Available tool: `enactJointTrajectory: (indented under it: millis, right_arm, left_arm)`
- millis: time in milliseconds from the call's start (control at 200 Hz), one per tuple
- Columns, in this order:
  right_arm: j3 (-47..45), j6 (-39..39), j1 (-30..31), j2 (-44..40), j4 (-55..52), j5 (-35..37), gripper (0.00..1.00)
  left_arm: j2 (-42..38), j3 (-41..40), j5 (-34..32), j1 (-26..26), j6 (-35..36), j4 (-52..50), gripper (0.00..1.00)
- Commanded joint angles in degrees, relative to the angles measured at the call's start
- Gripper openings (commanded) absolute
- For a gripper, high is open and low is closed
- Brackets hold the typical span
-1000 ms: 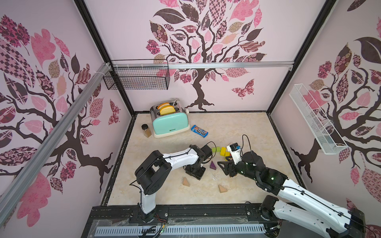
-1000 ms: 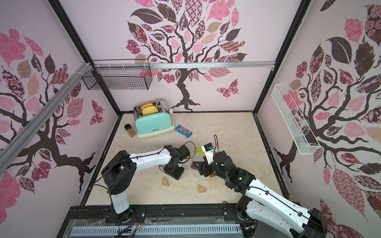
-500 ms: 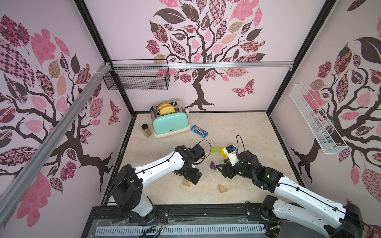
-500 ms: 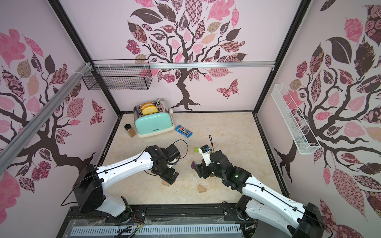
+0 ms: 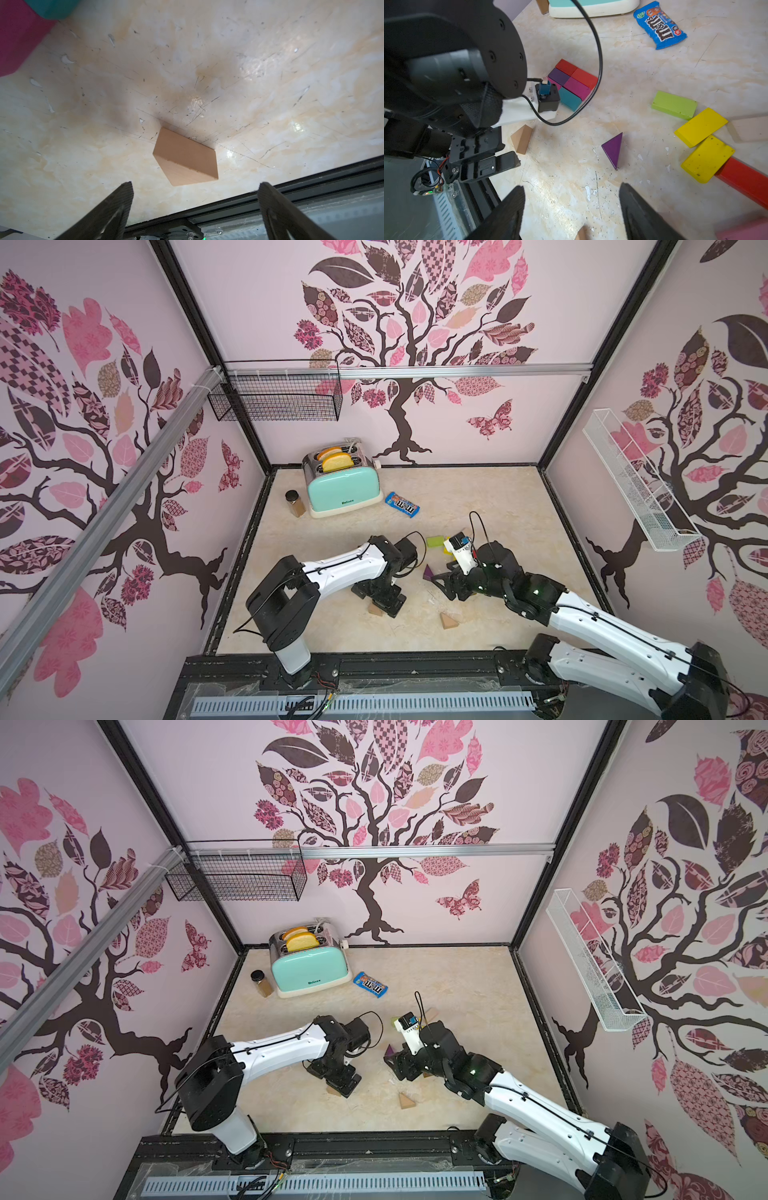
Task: Assemble a piece of candy with building blocks
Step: Adjust the building block at the center of the board.
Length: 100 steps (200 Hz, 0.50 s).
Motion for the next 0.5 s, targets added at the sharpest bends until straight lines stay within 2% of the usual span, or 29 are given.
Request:
enactJointTrajectory:
  millis: [0, 190, 495]
  right_arm:
    - [1.9, -0.7, -0.4, 0.9, 1.4, -0.7, 0.82]
    - [2.8, -0.9, -1.2, 2.0, 2.3, -0.3, 0.93]
    - [2.1, -1.6, -5.4, -0.1, 2.1, -1.6, 0.93]
  left_arm:
    - [1.9, -1.1, 0.8, -0.2, 0.5, 1.4, 0.97]
    - [3.0, -1.6, 3.4, -0.2, -0.5, 3.2, 0.89]
    - [1.0, -2.8, 12.4, -0.2, -5.4, 9.0, 0.85]
